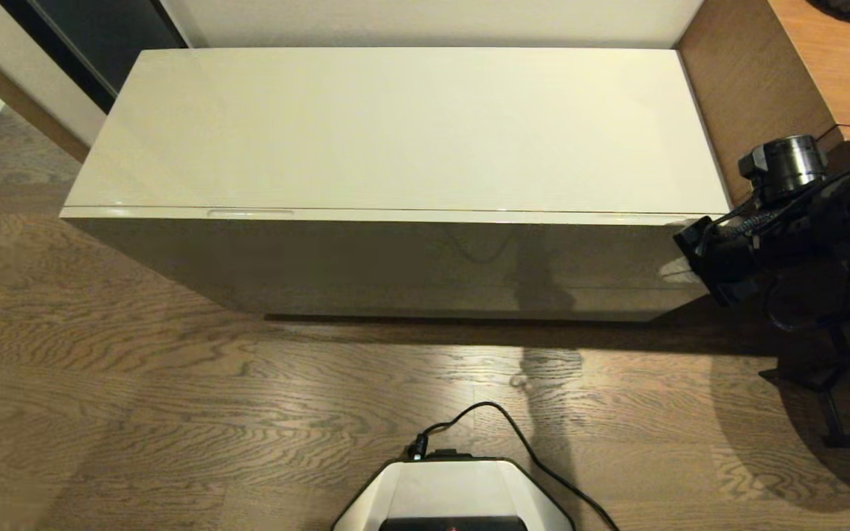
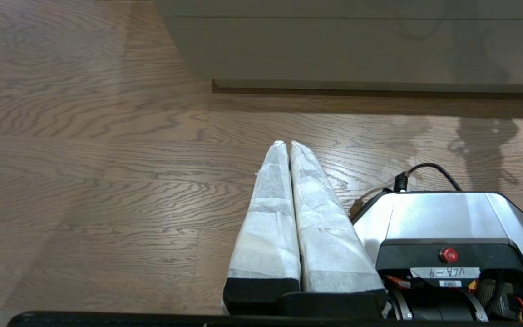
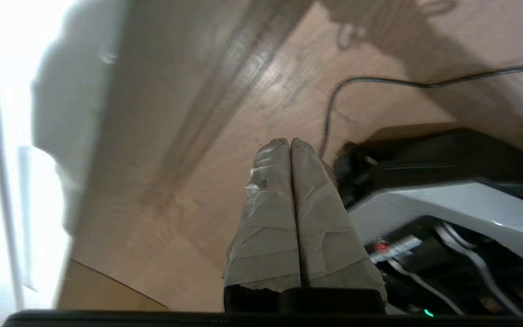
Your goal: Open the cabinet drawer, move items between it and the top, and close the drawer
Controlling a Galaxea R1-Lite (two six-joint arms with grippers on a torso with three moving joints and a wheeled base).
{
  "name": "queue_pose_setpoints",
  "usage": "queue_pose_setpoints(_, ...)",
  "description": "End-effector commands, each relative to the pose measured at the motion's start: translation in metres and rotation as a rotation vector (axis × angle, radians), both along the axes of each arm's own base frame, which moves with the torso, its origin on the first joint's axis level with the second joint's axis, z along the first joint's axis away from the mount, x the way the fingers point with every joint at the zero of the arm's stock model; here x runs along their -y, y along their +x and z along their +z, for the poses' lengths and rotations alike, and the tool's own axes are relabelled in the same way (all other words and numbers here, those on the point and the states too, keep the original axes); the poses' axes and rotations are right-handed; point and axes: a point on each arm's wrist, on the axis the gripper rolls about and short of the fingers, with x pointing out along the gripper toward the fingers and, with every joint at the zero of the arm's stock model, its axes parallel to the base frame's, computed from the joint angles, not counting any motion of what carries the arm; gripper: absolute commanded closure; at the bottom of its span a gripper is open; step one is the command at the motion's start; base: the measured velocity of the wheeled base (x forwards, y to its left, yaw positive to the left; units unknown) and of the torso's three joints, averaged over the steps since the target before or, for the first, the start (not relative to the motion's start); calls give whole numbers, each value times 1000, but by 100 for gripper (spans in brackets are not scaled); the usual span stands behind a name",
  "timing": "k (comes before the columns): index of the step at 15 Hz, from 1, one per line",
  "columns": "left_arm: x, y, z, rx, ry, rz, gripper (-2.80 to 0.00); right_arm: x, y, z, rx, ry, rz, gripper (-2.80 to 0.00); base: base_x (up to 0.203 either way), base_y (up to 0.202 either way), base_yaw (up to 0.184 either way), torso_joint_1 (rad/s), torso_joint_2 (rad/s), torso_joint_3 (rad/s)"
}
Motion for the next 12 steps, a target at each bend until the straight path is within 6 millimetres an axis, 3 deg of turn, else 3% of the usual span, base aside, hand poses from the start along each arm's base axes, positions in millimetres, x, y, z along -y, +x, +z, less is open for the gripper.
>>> queue_pose_setpoints(1, 0, 0, 0, -1, 0, 0, 0, 1, -42, 34, 43, -11, 0, 0, 0, 0, 0, 0, 0, 0)
queue_pose_setpoints(2, 0, 0, 0, -1, 0, 0, 0, 2, -64, 48, 52, -42, 6, 0, 0, 0, 0, 0, 0, 0)
queue_pose_setpoints(4, 0, 0, 0, -1, 0, 0, 0, 3, -133, 83, 108, -129, 11, 0, 0, 0, 0, 0, 0, 0)
queue_pose_setpoints(5, 0, 0, 0, -1, 0, -1, 0, 3, -174, 95, 142, -157, 11, 0, 0, 0, 0, 0, 0, 0)
queue_pose_setpoints(7, 0, 0, 0, -1, 0, 0, 0, 2, -273, 104, 199, -202, 23, 0, 0, 0, 0, 0, 0, 0)
queue_pose_setpoints(10, 0, 0, 0, -1, 0, 0, 0, 4, -396, 70, 171, -247, 53, 0, 0, 0, 0, 0, 0, 0)
queue_pose_setpoints(12, 0, 0, 0, -1, 0, -1, 0, 6, -440, 31, 95, -284, 89, 0, 0, 0, 0, 0, 0, 0)
